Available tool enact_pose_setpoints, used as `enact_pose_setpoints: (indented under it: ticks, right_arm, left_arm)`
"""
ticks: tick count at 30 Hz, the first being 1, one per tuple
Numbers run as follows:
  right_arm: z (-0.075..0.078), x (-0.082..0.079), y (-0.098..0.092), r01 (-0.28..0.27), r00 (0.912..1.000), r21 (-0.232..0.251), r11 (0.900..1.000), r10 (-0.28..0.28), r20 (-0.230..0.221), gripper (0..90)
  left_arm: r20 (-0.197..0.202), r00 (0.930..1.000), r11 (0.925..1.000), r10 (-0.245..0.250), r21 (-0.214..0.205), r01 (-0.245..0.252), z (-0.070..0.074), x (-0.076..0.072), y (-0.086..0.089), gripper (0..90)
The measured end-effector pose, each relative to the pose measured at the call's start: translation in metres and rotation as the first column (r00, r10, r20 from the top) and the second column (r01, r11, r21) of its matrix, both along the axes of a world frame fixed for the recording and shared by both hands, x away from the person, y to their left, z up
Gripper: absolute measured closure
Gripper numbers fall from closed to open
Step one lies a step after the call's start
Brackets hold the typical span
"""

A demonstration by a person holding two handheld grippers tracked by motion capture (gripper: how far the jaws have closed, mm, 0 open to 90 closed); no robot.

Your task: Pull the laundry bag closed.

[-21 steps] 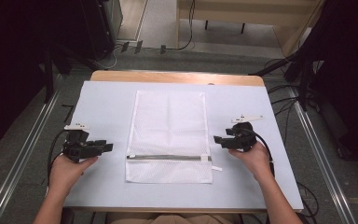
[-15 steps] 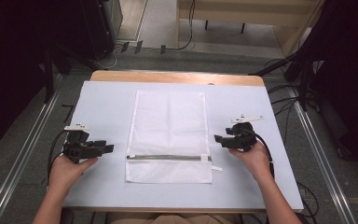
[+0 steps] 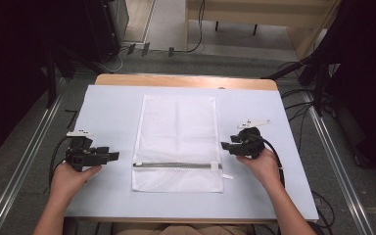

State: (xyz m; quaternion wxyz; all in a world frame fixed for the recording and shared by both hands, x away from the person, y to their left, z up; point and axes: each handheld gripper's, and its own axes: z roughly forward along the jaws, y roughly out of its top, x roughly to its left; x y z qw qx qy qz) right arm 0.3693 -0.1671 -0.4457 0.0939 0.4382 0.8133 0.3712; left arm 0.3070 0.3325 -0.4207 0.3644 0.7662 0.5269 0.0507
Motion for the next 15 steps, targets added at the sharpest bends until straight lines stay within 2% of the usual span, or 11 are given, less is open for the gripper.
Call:
enact_pose_setpoints:
  ticks: [15]
  right_arm:
    - [0.0025, -0.0042, 0.0007, 0.006, 0.9988, 0.049, 0.9988, -0.003, -0.049, 50.1]
  left_arm:
    - [0.004, 0.9997, 0.9996, -0.024, -0.013, 0.024, 0.0014, 0.0026, -0.0003, 40.5]
